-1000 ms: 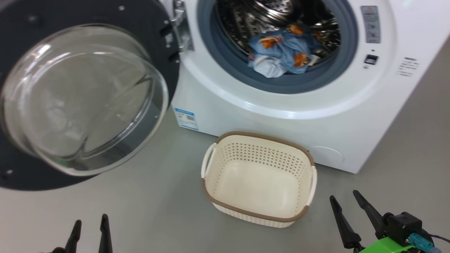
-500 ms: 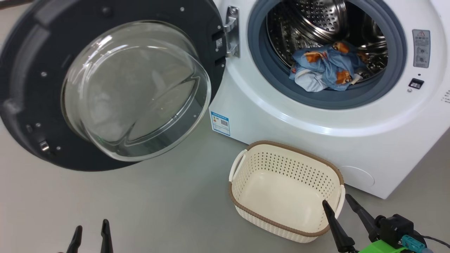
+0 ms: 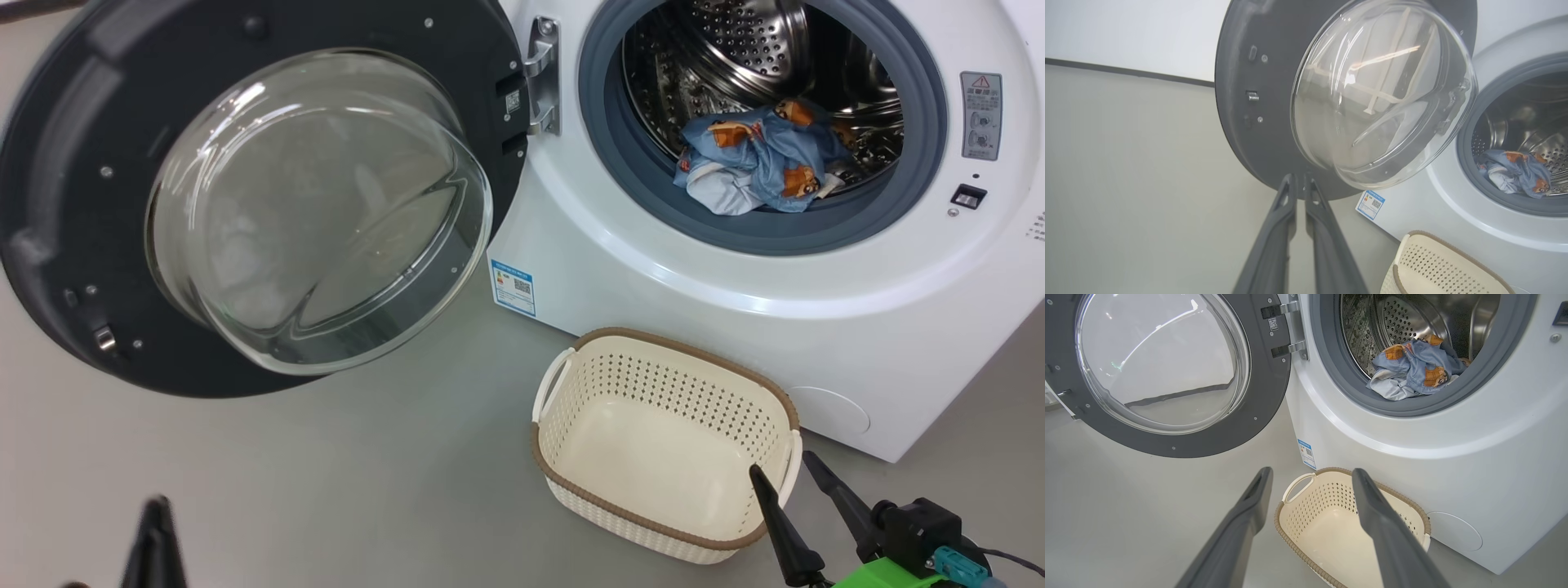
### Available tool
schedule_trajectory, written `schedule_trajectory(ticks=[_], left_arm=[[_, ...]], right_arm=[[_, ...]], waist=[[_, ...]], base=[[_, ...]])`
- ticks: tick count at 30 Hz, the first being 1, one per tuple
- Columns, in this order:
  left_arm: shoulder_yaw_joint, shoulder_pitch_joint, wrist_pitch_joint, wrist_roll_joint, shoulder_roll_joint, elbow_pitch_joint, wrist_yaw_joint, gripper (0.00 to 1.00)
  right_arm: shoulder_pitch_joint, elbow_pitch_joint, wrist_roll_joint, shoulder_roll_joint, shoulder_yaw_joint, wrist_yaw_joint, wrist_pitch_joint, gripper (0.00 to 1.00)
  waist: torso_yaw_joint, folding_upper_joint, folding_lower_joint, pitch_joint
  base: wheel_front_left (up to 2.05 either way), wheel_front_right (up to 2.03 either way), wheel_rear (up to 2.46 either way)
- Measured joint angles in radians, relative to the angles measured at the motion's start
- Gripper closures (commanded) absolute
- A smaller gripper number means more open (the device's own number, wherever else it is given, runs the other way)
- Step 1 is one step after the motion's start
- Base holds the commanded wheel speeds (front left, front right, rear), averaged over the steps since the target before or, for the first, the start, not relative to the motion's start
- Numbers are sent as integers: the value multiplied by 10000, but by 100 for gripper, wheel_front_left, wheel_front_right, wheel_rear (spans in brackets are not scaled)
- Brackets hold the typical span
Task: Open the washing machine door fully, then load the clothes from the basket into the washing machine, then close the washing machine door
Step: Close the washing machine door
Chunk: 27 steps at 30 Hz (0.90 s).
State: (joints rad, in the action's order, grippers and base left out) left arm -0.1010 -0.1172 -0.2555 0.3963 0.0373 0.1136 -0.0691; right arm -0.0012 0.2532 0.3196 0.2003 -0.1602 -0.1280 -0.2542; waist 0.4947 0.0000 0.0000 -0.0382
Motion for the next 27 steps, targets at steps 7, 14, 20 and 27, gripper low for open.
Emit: schedule_trajectory(ticks=[7,14,20,27], left_arm=[[-1313,1332,-2,-157,489,-1327,-412,100],[-2337,3173,-12,719,1975,-1304,-566,100],[-2915,4936,-13,2153,3296,-132,-587,100],[-2897,6509,-13,3578,4711,2261,-587,100]], right_arm=[[32,-107,-2,-109,293,0,0,0],[29,-196,-6,-115,445,0,0,0],[-4,-295,-17,-105,466,0,0,0],[-377,-382,-19,2,485,0,0,0]], waist=[[-162,0,0,-217],[-459,0,0,-474],[-800,0,0,-837],[-1133,0,0,-1407]], base=[[0,0,0],[0,0,0],[0,0,0],[0,0,0]])
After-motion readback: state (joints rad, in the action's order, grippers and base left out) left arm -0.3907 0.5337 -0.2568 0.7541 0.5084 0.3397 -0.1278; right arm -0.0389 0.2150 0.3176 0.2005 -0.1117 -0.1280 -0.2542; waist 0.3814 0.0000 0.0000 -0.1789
